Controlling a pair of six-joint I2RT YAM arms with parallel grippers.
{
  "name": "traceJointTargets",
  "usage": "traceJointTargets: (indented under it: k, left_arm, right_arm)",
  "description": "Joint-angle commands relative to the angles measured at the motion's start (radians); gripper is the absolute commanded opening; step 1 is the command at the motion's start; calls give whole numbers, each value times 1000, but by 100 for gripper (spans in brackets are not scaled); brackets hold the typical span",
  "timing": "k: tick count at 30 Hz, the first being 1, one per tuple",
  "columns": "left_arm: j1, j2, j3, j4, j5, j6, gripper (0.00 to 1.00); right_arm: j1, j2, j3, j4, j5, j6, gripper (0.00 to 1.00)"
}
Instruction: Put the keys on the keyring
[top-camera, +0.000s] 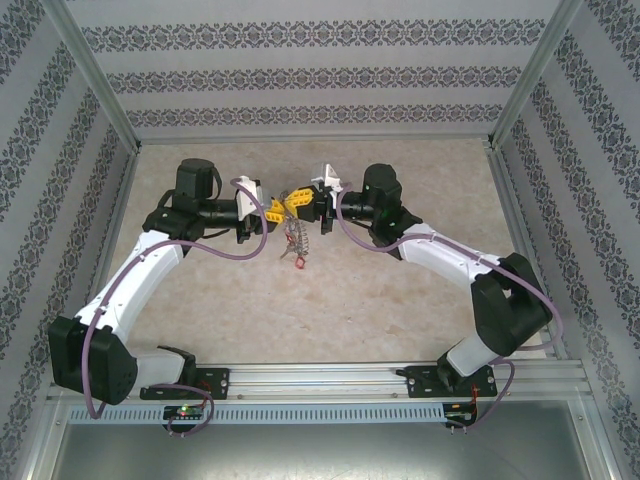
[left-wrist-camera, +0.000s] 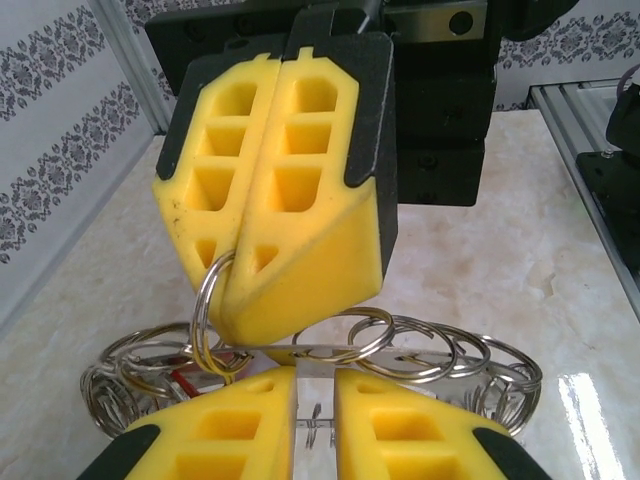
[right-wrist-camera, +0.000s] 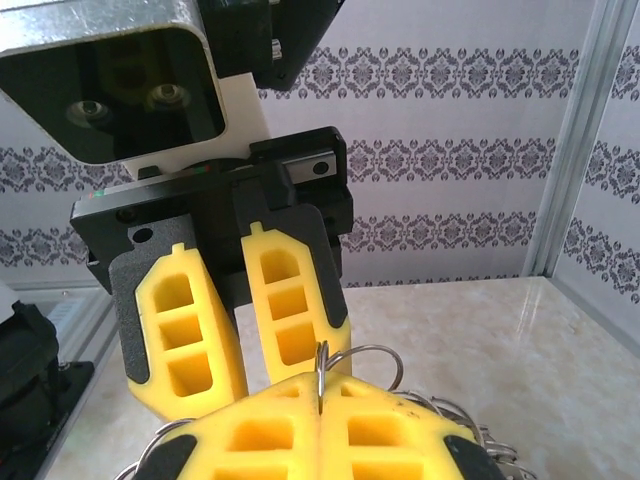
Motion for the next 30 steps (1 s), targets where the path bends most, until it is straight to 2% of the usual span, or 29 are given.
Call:
traceJointTargets:
  k: [1, 7, 10, 12, 14, 16, 21, 30]
  left_arm:
    - [5, -9, -29, 46, 12, -5, 16]
    - [34, -80, -93, 93, -42, -20, 17]
    - [45, -139, -157, 165, -137, -50, 20]
    - [55, -178, -205, 250, -200, -93, 24]
    - [59, -208, -249, 339, -252, -138, 32]
    - [60, -208, -255, 365, -268, -150, 35]
    - [59, -157, -215, 377, -237, -177, 37]
    - [58, -130, -233, 457, -78, -216, 40]
  right_arm:
    - [32, 12, -11, 161, 22, 63, 0]
    - [38, 24, -25, 259, 81, 127, 0]
    - [41, 24, -20, 249, 75, 122, 0]
    - [39, 22, -18, 244, 71, 121, 0]
    - [41, 24, -14, 234, 58, 123, 0]
    - [41, 29, -3, 223, 33, 131, 0]
    - [45, 42, 14, 221, -15, 135, 0]
    - [49, 63, 28, 221, -19, 130, 0]
